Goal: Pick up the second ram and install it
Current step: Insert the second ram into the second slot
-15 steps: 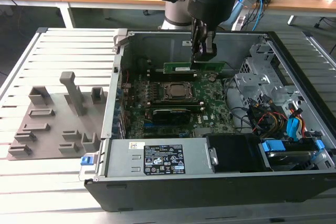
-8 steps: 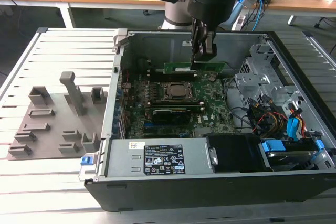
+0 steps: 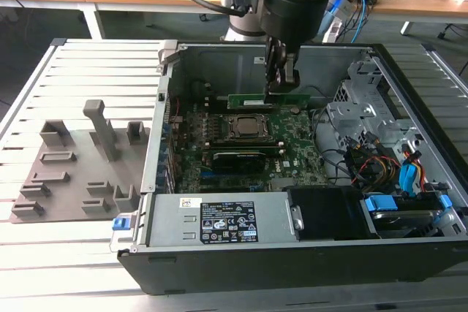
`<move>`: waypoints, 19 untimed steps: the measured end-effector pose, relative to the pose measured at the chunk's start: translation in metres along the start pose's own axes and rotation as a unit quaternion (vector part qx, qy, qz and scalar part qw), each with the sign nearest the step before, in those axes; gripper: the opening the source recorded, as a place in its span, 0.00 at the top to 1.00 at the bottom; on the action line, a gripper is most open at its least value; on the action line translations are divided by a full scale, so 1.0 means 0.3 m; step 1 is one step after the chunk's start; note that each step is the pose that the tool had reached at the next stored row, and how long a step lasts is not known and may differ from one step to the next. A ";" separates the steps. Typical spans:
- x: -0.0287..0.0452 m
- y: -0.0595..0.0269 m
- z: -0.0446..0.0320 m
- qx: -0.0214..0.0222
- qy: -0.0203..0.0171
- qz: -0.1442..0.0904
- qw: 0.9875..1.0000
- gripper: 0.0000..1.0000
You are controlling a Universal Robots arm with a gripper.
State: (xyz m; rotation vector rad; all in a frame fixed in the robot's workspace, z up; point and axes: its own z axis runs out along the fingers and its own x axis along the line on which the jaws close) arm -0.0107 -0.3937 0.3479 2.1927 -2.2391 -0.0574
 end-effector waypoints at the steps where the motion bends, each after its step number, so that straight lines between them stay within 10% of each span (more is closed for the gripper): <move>1: 0.000 0.000 0.005 0.000 0.000 0.000 1.000 0.87; 19: 0.001 -0.002 0.070 0.000 0.000 0.000 1.000 0.87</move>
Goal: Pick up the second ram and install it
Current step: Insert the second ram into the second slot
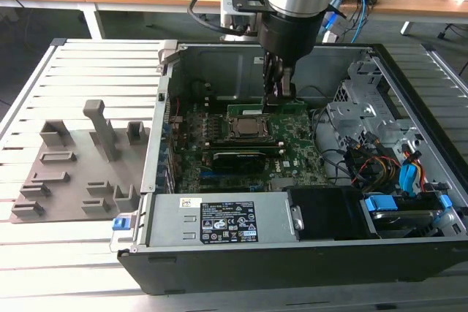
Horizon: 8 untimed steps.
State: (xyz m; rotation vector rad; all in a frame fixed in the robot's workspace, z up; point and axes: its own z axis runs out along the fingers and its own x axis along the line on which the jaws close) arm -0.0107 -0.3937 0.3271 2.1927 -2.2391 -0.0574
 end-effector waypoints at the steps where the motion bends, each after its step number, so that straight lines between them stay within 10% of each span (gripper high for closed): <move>1: 0.000 0.000 0.004 0.000 0.000 0.000 1.000 0.87; 8: 0.000 -0.001 0.027 0.000 0.000 0.000 1.000 0.87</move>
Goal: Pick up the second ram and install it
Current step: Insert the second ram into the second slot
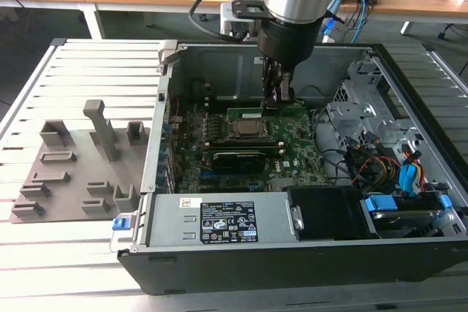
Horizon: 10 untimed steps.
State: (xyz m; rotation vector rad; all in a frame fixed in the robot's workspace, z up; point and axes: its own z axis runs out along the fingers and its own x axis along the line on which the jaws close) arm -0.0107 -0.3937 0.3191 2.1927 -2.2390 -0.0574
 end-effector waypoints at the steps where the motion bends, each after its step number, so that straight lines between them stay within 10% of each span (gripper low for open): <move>1: 0.000 0.000 0.002 0.000 0.000 0.000 1.000 0.87; 10: 0.001 -0.001 0.043 0.000 0.000 0.000 1.000 0.87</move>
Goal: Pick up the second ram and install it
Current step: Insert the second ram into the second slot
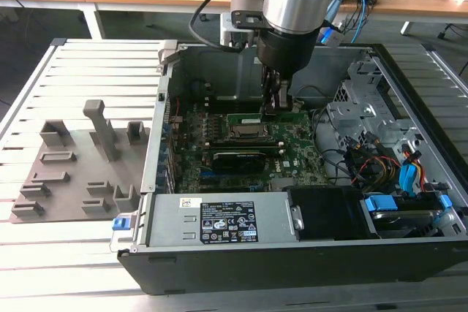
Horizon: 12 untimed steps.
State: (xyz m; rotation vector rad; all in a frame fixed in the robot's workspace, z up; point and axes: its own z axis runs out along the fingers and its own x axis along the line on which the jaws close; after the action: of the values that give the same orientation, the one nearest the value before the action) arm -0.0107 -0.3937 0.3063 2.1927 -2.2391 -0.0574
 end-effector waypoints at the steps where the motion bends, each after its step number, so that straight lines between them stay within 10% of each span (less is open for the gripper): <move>1: 0.000 0.000 0.004 0.000 0.000 0.000 1.000 0.87; 12: 0.001 -0.001 0.041 0.000 0.000 0.000 1.000 0.87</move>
State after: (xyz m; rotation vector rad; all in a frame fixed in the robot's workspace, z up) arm -0.0107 -0.3937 0.2941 2.1927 -2.2391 -0.0574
